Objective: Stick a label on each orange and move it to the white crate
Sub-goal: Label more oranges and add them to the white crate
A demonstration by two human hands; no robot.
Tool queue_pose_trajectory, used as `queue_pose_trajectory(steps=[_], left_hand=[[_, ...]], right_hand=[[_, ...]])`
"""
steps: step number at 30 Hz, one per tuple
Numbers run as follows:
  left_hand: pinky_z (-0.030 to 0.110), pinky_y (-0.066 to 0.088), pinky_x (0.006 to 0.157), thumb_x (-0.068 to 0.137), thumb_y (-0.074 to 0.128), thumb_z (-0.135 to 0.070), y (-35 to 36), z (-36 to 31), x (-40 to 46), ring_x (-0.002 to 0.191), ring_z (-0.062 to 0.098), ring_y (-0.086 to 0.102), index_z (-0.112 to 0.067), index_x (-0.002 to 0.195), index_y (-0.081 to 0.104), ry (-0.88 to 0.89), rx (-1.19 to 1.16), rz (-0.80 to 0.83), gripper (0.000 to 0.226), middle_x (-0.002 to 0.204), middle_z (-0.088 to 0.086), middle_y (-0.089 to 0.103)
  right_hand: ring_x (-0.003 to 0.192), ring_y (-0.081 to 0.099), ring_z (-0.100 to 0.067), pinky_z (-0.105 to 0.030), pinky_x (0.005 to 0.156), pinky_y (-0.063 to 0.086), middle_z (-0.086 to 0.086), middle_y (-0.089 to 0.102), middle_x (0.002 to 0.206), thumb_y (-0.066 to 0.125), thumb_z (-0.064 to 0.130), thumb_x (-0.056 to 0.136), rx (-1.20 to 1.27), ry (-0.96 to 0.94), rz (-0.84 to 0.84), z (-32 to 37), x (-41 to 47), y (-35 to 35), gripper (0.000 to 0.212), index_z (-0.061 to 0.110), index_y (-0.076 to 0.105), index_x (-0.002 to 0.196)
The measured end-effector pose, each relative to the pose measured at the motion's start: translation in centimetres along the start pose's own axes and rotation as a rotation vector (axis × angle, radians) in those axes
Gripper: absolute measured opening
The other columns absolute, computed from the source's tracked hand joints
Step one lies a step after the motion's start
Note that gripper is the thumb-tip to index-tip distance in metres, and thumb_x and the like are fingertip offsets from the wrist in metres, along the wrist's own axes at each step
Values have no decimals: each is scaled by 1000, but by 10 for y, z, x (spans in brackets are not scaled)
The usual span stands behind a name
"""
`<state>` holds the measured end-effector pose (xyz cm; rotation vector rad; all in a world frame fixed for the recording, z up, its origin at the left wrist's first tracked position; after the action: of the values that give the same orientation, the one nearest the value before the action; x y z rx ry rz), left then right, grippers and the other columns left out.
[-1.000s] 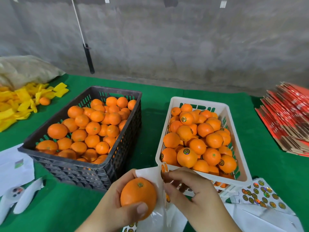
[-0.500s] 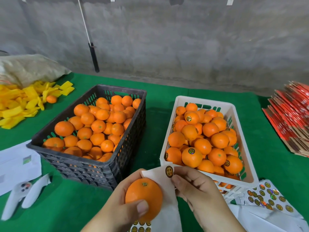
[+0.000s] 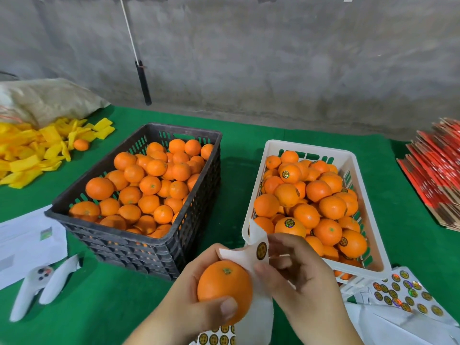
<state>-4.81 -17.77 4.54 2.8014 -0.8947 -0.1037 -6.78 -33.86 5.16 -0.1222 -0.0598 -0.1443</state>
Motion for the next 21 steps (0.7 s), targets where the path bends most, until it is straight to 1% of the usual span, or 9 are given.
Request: queue_pose_trajectory(steps=[2, 3, 6, 8, 11, 13, 15, 18, 21], left_hand=[[36, 57, 89, 71, 91, -53, -2, 0, 1, 112, 32, 70, -26, 121, 65, 28, 73, -11, 62, 132, 5, 68], [35, 56, 90, 73, 91, -51, -4, -3, 0, 114, 32, 69, -25, 121, 64, 37, 86, -45, 61, 136, 6, 66], [30, 55, 84, 73, 91, -51, 1, -5, 1, 104, 26, 72, -22, 122, 63, 18, 107, -28, 64, 122, 6, 71], [28, 54, 83, 73, 90, -52, 2, -5, 2, 99, 23, 72, -23, 121, 64, 4, 127, -20, 62, 112, 4, 72], [27, 55, 83, 74, 89, -53, 5, -6, 2, 102, 26, 72, -23, 125, 63, -15, 151, -5, 64, 113, 3, 71], [27, 55, 83, 75, 89, -53, 6, -4, 2, 102, 27, 73, -22, 126, 62, -23, 166, 8, 66, 113, 4, 71], [28, 55, 82, 73, 89, -56, 6, -3, 2, 100, 27, 73, -22, 125, 62, -46, 179, 2, 68, 112, 4, 71], [28, 54, 83, 71, 91, -54, 4, -1, 2, 99, 25, 72, -21, 121, 63, -51, 159, -16, 67, 111, 4, 71], [26, 54, 83, 72, 91, -49, 7, -3, 2, 100, 22, 72, -21, 119, 64, -50, 140, -10, 62, 112, 3, 72]], right_hand=[[84, 74, -1, -13, 71, 57, 23, 77, 93, 69, 81, 73, -277, -142, 14, 18, -1, 1, 43, 54, 74, 107], [82, 73, 3, -12, 69, 56, 26, 76, 90, 65, 76, 79, -438, -232, -3, 27, -1, -1, 37, 52, 75, 106], [68, 66, 0, -25, 57, 59, 19, 72, 79, 59, 52, 92, -745, -466, 2, 44, -1, 3, 30, 29, 79, 96], [63, 62, -3, -29, 51, 55, 17, 68, 73, 56, 46, 96, -783, -508, 47, 43, -2, 5, 28, 27, 75, 85], [62, 54, -5, -20, 50, 42, 19, 52, 68, 51, 45, 99, -730, -439, 120, 35, 2, 2, 28, 33, 59, 75], [62, 50, -6, -19, 52, 34, 17, 47, 67, 47, 44, 99, -675, -381, 160, 30, 3, -1, 28, 35, 51, 73], [63, 48, -2, -20, 52, 34, 19, 46, 67, 47, 44, 98, -716, -395, 158, 32, 3, -2, 26, 36, 52, 74], [73, 58, -4, -20, 59, 43, 22, 56, 73, 50, 59, 95, -690, -326, 268, 29, 2, 5, 23, 51, 48, 74], [73, 57, -7, -20, 58, 39, 17, 58, 76, 46, 59, 95, -638, -302, 334, 27, 2, 7, 24, 46, 50, 75]])
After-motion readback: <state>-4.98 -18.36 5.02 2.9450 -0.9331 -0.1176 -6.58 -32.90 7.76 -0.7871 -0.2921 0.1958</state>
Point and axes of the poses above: each hand's wrist, its own x-axis towards the middle knuckle, its own y-axis out of the palm, z = x × y, the point moved 9 cm from there along x, towards the middle knuckle
